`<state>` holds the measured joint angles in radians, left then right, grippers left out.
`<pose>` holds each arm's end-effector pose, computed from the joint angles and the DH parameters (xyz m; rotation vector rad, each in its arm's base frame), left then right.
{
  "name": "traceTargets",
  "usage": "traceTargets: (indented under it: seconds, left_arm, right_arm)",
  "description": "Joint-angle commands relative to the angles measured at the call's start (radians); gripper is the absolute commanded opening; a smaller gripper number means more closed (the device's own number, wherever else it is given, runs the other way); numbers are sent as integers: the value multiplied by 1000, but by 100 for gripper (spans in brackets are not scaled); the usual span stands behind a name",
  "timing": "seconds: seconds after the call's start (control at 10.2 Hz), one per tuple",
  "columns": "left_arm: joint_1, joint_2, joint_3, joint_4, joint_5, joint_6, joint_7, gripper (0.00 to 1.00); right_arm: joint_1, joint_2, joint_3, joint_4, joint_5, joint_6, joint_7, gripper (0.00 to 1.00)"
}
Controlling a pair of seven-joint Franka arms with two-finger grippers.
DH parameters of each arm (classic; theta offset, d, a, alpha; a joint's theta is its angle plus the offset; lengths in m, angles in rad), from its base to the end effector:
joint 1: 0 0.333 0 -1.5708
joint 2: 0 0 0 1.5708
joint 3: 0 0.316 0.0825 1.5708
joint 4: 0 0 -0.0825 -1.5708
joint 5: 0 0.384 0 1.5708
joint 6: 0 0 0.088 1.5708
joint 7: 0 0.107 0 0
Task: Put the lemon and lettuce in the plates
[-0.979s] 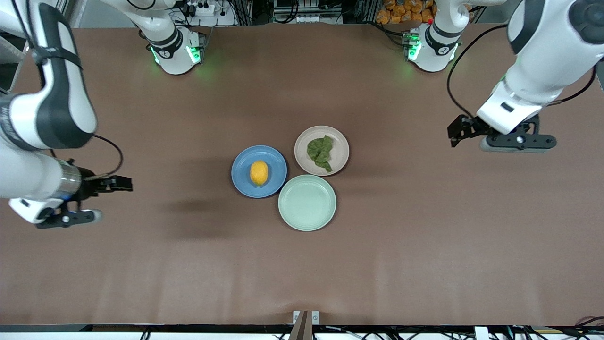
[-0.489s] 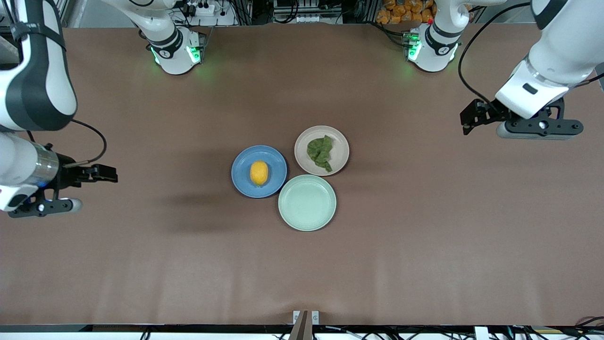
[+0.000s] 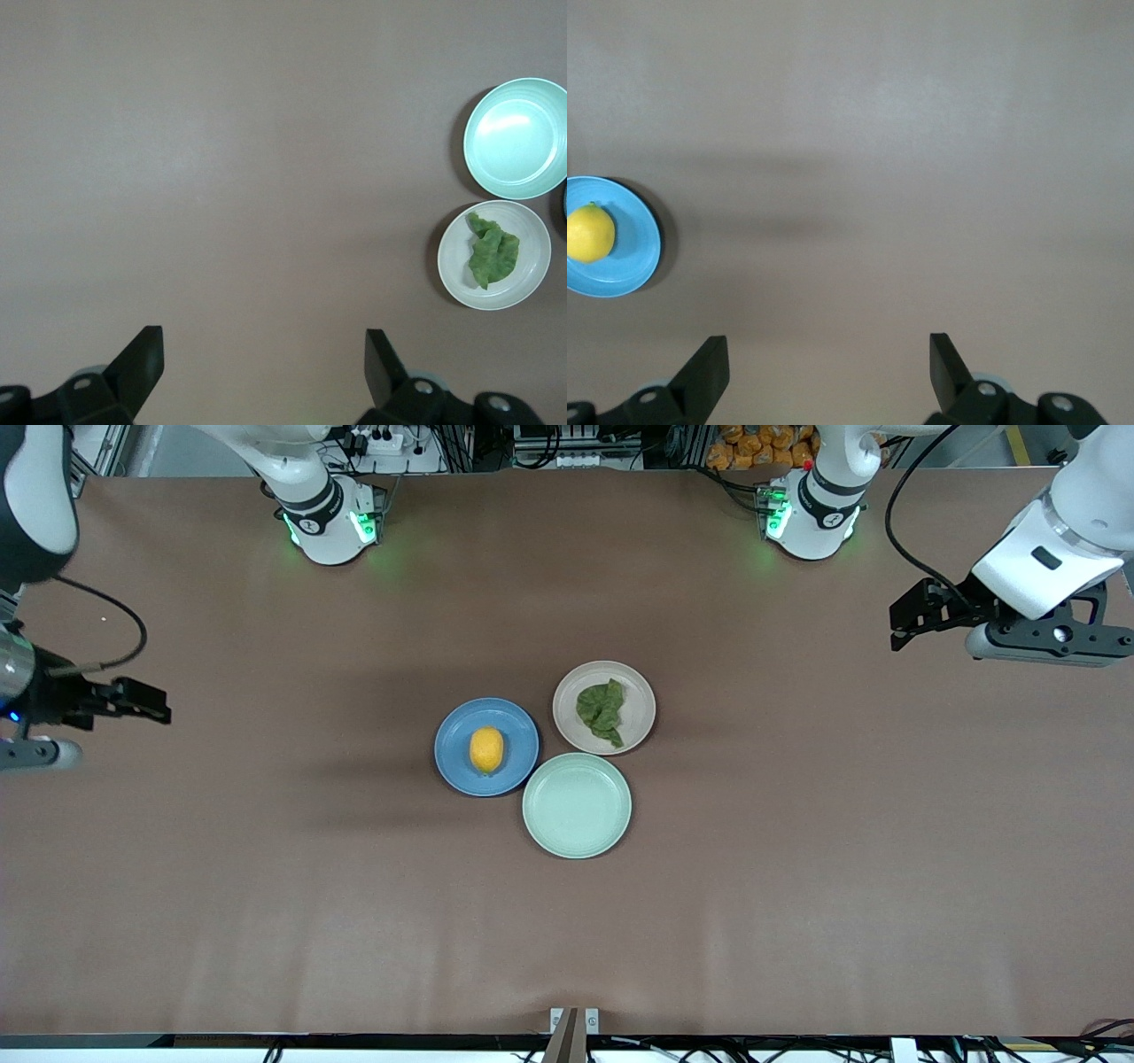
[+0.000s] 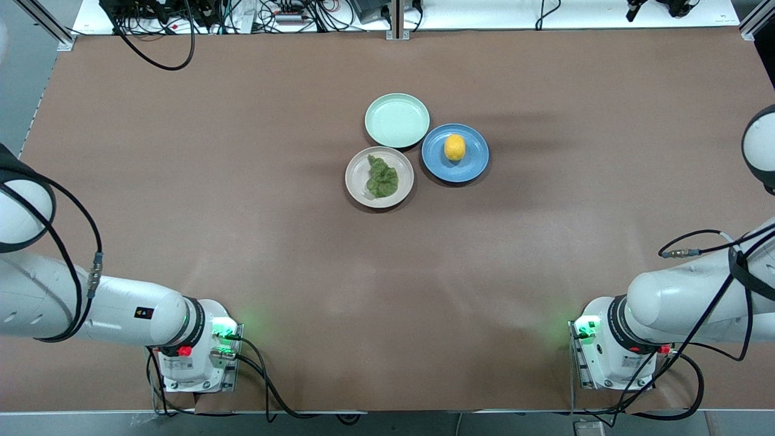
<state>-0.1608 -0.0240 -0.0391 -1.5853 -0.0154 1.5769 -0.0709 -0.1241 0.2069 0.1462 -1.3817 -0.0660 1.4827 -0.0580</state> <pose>0.5365 -0.1106 0.6314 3.1186 -0.2015 0.0211 0.6069 -0.0036 0.5865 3.1011 0.1182 -0.1622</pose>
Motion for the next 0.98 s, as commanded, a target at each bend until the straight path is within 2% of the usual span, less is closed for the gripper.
traceTargets:
  seconds: [0.0, 0.69, 0.78, 0.88]
  left_arm:
    - [-6, 16, 8, 30, -17, -26, 26, 100]
    - [3, 16, 10, 31, -20, 26, 17, 100]
    - [4, 16, 8, 31, -20, 26, 16, 100]
    - [4, 15, 8, 31, -20, 26, 16, 100]
  right_arm:
    - [23, -92, -31, -82, -2, -8, 0, 100]
    - [40, -199, -45, -140, 0, -76, 0, 100]
    - [40, -204, -45, -148, 17, -76, -2, 100]
    - [40, -202, -75, -152, 62, -65, 1, 100]
